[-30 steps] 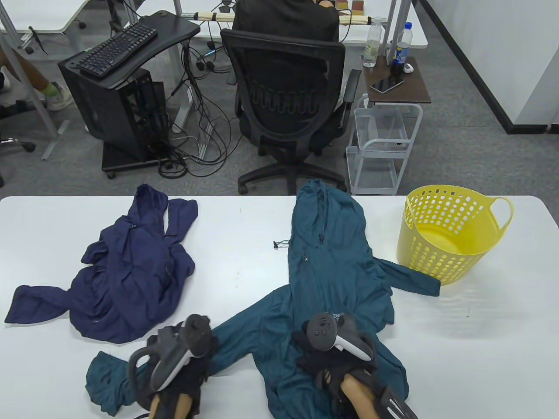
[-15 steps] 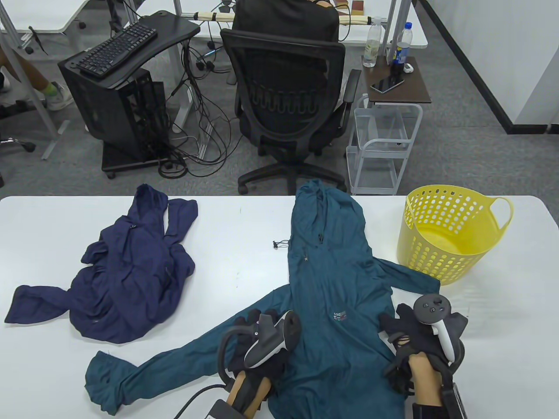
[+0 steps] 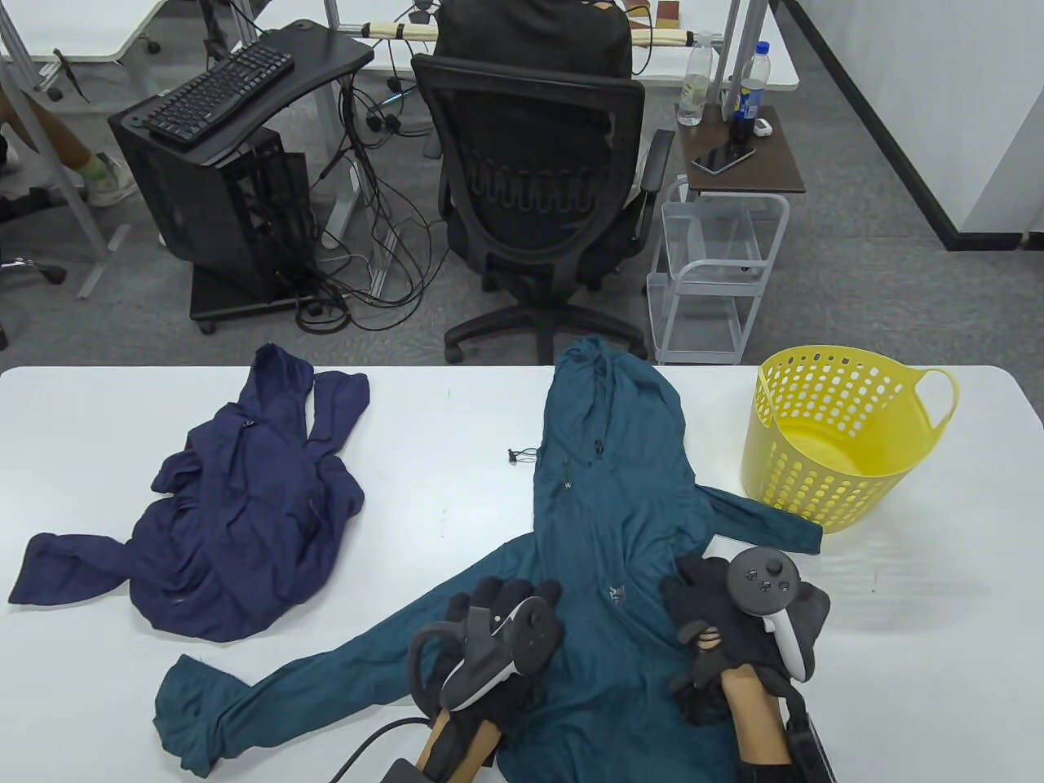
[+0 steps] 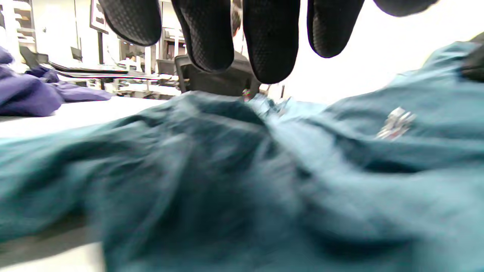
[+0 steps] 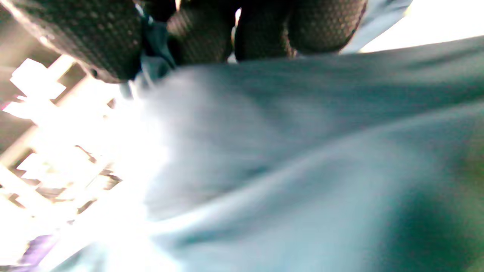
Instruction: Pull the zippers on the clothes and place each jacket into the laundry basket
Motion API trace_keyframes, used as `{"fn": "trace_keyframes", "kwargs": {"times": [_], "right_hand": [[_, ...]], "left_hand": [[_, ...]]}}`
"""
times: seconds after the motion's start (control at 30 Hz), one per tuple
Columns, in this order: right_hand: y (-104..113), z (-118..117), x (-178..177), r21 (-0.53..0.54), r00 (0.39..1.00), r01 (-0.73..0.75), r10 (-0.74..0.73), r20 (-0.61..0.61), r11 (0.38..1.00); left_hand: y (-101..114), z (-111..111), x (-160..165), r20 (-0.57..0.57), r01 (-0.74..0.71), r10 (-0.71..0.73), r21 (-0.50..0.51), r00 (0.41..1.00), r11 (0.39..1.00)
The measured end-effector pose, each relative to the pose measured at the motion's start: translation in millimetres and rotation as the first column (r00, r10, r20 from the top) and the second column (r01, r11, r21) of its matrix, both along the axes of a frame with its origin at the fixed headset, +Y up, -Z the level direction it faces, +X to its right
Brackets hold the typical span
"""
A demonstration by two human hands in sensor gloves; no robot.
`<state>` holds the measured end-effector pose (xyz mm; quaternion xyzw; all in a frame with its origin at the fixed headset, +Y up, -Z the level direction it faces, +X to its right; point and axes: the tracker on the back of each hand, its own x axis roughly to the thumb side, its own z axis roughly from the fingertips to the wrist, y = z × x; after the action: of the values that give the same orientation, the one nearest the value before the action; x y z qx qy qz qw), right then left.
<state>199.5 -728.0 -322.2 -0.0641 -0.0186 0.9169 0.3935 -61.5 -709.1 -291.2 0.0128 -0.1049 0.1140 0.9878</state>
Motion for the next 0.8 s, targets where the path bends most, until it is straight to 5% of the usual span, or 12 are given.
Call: {"fn": "trace_keyframes", "kwargs": {"times": [0.1, 0.23, 0.43, 0.57, 0.63, 0.8], "right_hand": [[13, 11, -23, 0.065, 0.984, 0.072, -0.06, -0.165, 0.995], [19, 21, -53, 0.081, 0.921, 0.101, -0.062, -0.384, 0.992], [9, 19, -69, -0.034, 0.794, 0.098, -0.099, -0.6, 0.995], [0, 11, -59, -0.126, 0.751, 0.287, -0.304, -0.586, 0.95], [-5, 8, -53, -0.145, 0.775, 0.333, -0.358, -0.52, 0.932], [-14, 1, -50, -0.055, 0.924, 0.123, -0.135, -0.357, 0.991]], "left_hand": [[7, 4, -3, 0.021, -0.253, 0.253, 0.005, 0.967, 0.967], [-2, -4, -15, 0.015, -0.503, 0.51, -0.142, 0.86, 0.853], [-36, -19, -48, -0.249, -0.812, 0.781, -0.304, 0.573, 0.498], [-47, -25, -57, -0.312, -0.854, 0.806, -0.322, 0.504, 0.409], [-51, -26, -58, -0.32, -0.863, 0.821, -0.356, 0.472, 0.358], [-58, -29, -56, -0.343, -0.87, 0.835, -0.405, 0.429, 0.281]]}}
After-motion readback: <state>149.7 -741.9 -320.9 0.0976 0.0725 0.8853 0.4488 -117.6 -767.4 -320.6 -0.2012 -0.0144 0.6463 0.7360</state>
